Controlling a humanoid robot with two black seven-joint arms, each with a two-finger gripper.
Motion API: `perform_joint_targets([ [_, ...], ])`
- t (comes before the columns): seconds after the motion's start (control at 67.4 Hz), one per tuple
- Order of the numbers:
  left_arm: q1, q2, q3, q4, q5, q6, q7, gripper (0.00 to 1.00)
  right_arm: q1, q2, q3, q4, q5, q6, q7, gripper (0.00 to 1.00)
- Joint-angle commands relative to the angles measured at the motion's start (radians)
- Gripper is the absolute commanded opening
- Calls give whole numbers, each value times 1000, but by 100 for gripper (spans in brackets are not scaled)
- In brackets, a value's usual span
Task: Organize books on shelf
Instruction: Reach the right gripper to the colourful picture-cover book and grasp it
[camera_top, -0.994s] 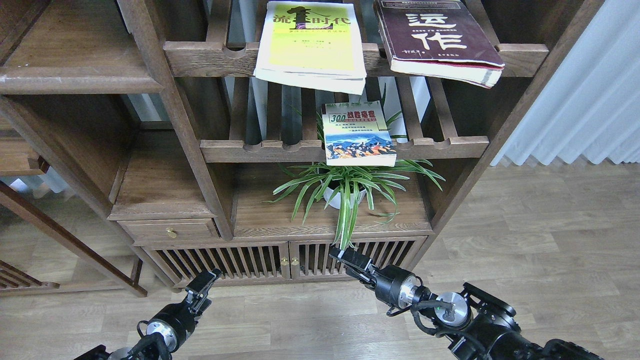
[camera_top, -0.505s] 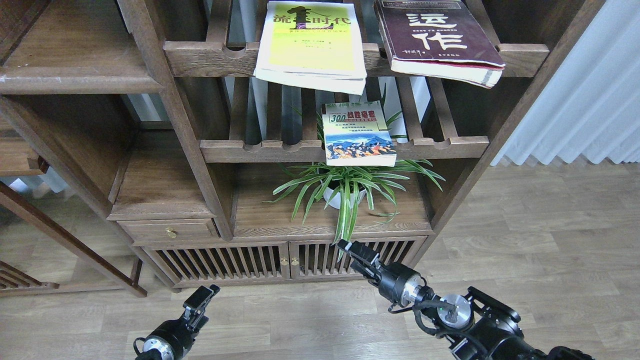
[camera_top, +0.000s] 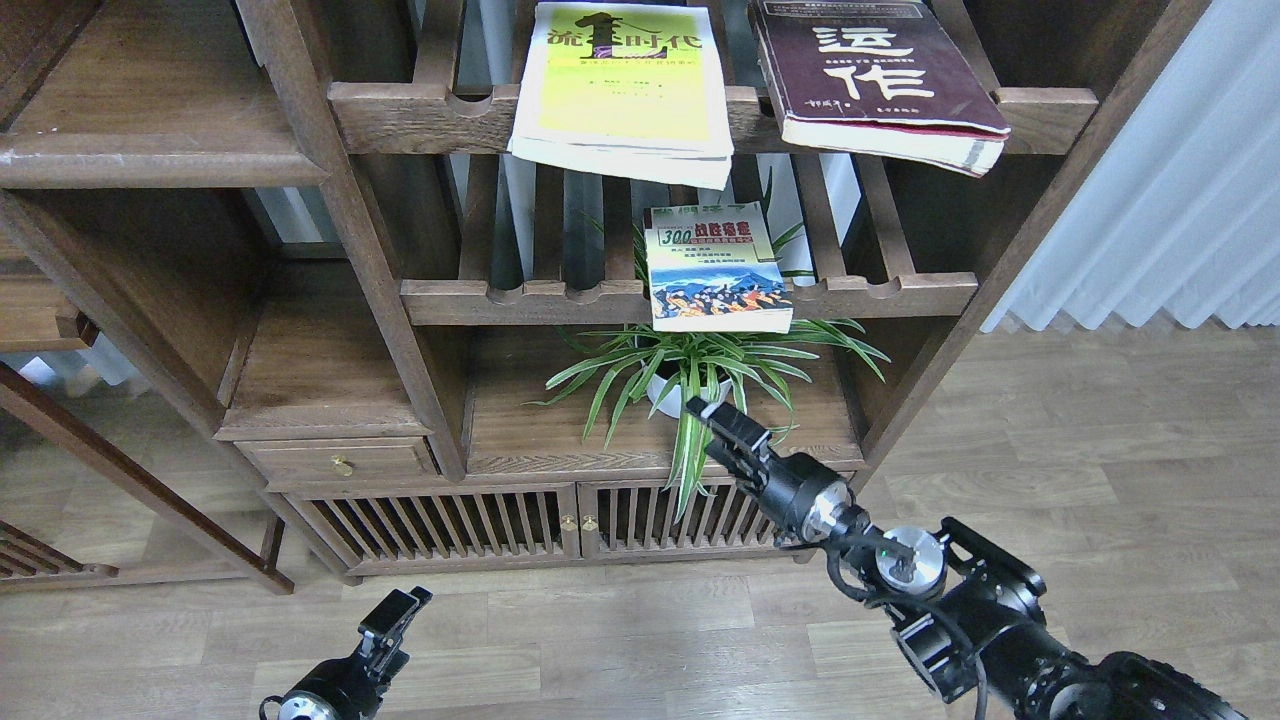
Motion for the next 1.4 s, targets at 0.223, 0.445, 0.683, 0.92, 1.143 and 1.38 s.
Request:
perform_joint_targets([
  [0.223,-1,0,0,0,0,0,2,99,26,0,2,-14,-3,-71,1,99],
  [0.445,-1,0,-3,-1,-4,0,0,99,93,0,4,-81,-3,-119,1,99],
  [0.683,-1,0,-3,-1,-4,0,2,99,122,0,4,-122,-3,-122,2,94],
  [0.92,-6,0,-3,-1,-4,0,2,99,141,0,5,-150,-3,-122,2,89],
  [1.143,-4,0,-3,-1,-4,0,3,99,142,0,-1,-150,-3,-123,87,76],
  [1.38,-2,0,-3,0,-4,0,2,99,144,0,-12,-150,-5,-136,85,66],
])
